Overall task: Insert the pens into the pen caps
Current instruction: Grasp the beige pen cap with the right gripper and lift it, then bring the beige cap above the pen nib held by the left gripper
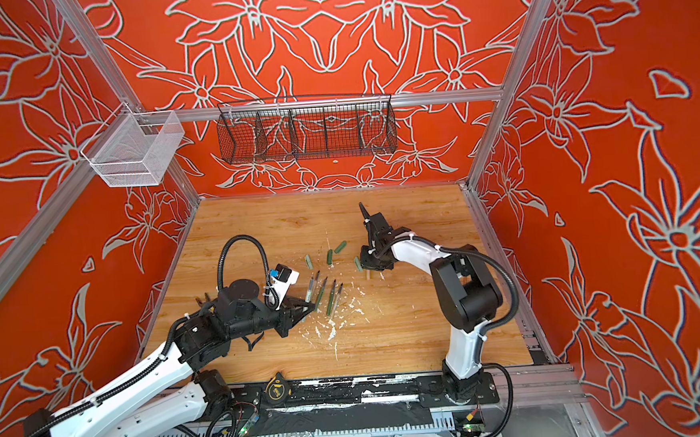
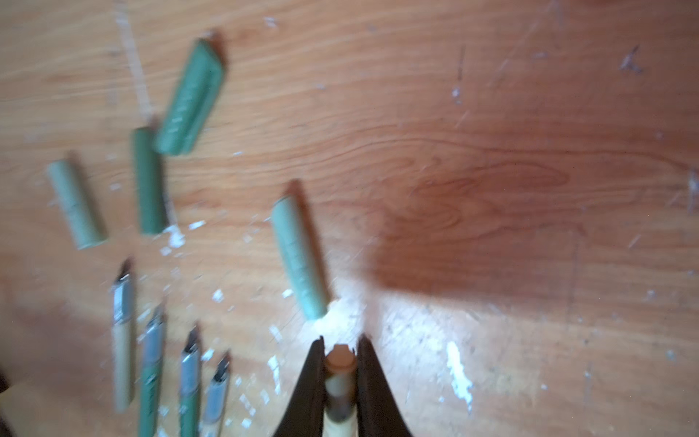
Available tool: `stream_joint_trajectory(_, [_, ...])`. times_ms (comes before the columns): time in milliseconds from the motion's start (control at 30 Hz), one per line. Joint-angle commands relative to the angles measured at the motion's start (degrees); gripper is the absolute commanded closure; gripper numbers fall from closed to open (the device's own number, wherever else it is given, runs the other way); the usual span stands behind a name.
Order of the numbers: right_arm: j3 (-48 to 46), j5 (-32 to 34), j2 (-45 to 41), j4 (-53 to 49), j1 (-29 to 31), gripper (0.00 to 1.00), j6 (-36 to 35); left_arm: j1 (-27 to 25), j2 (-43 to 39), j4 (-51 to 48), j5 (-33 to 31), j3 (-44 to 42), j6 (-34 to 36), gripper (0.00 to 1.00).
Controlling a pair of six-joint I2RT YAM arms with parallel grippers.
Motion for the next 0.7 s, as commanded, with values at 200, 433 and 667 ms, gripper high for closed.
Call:
stream_joint_trajectory(200, [-14.68,-13.31,-18.21,20.26,0.49,1.0,-6.45,0.16,8.53,22.13,5.81,-6.58,-0.82,1.0])
stream_joint_trajectory(433, [-21.42,-19.61,-32.71,29.33,0.7,1.0,-5.53,0.16,11.18,26.16,15.59,-9.82,7.05,1.0])
stream_joint_trajectory(667, [-26.16,-17.96,-39.95,41.2,2.55,1.0,2.09,0.16,12.47,25.78,15.81,-9.89,8.08,1.0])
